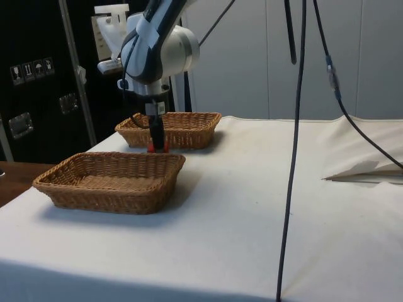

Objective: Pick up the red cube and place it into the right basket.

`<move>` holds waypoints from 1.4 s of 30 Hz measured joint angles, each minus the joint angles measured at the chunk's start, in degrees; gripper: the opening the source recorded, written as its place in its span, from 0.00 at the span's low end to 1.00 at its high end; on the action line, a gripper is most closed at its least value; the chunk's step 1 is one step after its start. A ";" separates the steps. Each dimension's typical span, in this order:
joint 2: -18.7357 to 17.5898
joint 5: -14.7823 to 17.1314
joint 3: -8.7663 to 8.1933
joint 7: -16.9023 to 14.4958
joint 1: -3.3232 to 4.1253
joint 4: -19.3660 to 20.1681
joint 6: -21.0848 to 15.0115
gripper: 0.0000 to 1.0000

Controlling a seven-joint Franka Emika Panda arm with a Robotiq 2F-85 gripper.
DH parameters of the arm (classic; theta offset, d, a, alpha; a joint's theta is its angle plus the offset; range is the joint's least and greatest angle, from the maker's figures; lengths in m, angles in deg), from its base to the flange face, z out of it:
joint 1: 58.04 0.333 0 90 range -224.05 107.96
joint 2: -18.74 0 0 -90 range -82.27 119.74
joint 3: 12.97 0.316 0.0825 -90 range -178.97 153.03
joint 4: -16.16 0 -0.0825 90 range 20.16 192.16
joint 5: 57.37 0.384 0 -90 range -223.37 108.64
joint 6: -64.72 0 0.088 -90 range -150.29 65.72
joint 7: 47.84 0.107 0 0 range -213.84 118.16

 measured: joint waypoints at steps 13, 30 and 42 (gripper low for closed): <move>0.00 0.00 0.00 0.00 0.00 -0.11 0.06 1.00; -0.40 0.00 -0.11 0.00 -0.11 -0.86 0.17 0.19; -0.52 0.00 -0.11 0.00 -0.17 -1.20 0.46 0.02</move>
